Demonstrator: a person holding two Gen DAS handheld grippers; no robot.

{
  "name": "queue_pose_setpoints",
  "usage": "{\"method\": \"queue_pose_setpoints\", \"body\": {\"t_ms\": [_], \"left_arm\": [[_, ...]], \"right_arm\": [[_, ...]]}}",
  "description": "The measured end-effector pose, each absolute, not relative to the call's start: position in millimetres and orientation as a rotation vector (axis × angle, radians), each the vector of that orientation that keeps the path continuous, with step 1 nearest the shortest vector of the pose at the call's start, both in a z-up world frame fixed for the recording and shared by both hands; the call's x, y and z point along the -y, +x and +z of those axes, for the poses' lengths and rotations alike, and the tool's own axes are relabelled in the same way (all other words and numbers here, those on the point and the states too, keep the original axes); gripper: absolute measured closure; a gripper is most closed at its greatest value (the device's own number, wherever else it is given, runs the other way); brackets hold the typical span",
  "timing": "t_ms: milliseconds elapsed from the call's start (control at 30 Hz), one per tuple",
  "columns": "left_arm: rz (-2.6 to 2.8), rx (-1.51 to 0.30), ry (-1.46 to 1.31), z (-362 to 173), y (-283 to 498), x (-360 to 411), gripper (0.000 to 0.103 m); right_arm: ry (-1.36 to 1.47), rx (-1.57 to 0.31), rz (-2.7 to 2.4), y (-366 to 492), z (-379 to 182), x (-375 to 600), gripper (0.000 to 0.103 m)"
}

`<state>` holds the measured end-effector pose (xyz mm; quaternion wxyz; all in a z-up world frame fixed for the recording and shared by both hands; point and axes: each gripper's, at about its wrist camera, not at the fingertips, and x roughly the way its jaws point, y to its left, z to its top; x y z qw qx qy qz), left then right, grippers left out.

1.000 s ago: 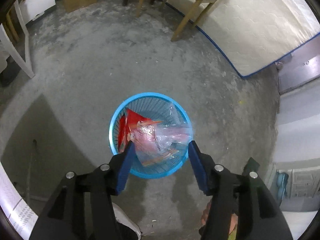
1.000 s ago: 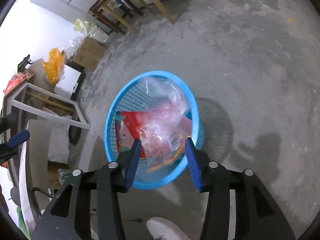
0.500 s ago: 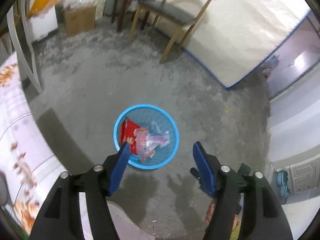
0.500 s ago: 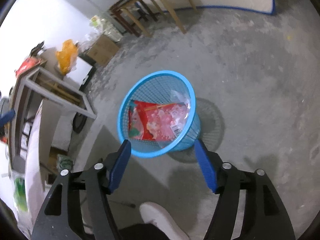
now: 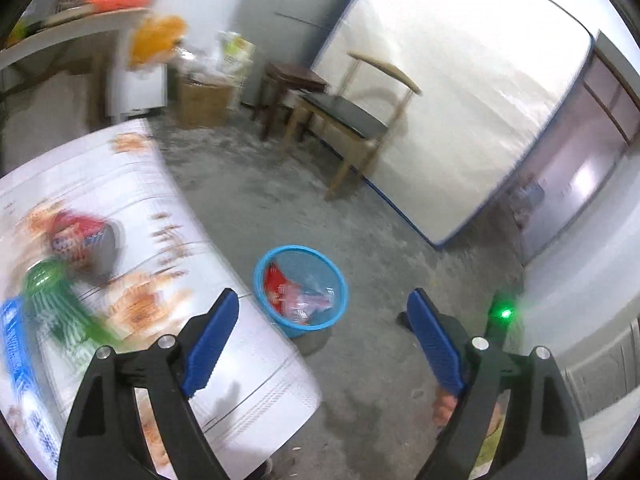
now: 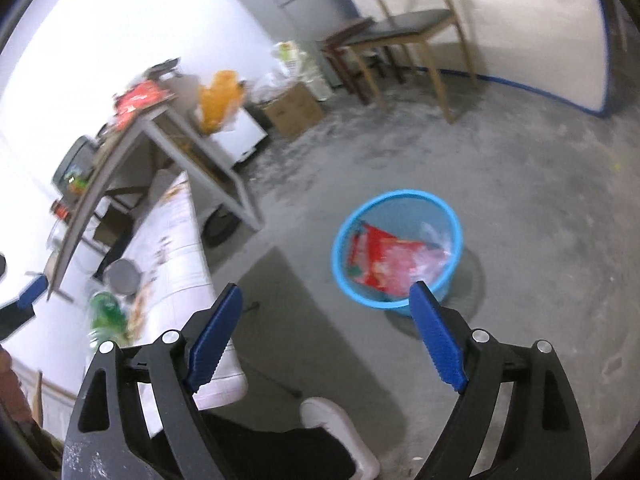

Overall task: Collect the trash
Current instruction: 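Move both tools back over the table toward the remaining items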

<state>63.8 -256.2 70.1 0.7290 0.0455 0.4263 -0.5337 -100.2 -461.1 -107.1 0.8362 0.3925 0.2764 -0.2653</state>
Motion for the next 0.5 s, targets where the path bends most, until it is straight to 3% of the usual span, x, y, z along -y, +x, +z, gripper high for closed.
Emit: {"method": "queue_pose_setpoints", "body": {"t_ms": [333,500], "left_arm": [[-0.771,-0.841,-0.025,58.7,110.7,52.2,0.019],[-0.636,-0.788,-0.063,43.9,133.3,-0.2,0.019]], "right_arm": [[0.699,-0.592,-0.292,-20.3,-62.3,401.0,0.02],[0.684,-0.619,-0.123,42.9,-45.0,368.8,0.018]]}}
